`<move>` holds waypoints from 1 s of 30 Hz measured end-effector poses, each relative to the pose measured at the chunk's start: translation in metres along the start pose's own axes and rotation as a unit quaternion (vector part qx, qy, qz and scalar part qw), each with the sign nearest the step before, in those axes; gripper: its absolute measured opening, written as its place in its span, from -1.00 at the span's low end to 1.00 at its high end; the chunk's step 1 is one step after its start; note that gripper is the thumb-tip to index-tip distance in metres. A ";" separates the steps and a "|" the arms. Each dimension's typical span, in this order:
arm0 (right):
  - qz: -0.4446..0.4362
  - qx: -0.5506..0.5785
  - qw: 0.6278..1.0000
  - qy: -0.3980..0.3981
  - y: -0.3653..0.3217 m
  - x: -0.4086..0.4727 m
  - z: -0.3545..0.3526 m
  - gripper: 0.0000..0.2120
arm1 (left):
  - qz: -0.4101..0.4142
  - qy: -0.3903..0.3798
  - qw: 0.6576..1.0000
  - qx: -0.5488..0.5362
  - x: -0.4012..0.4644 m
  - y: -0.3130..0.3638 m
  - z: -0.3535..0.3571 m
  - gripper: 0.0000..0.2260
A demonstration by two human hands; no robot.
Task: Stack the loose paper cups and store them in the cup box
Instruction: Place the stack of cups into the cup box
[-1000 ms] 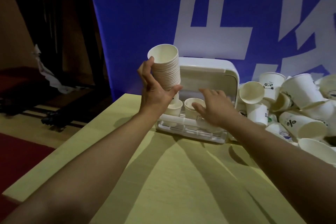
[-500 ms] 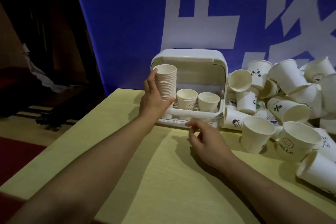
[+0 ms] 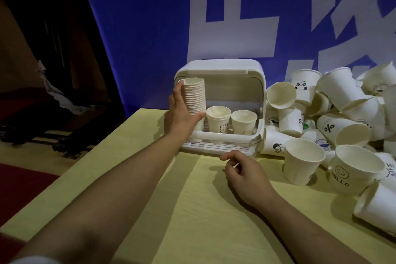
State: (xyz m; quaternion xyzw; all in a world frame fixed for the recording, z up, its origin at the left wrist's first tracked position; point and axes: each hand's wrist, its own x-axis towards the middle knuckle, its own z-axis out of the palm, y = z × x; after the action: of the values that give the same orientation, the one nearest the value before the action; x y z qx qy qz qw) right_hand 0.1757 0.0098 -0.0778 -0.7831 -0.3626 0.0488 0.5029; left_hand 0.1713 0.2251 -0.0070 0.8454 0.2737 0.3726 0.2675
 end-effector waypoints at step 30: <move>0.044 0.040 0.998 -0.025 0.001 0.004 -0.003 -0.77 | -0.107 -0.004 0.994 0.026 0.048 0.013 0.033 -0.03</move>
State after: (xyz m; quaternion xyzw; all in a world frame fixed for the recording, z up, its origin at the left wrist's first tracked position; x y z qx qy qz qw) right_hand 0.1805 0.0097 -0.0759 -0.7761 -0.3375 0.1050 0.5223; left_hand 0.2279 0.2396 0.0058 0.8195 0.3710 0.3314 0.2845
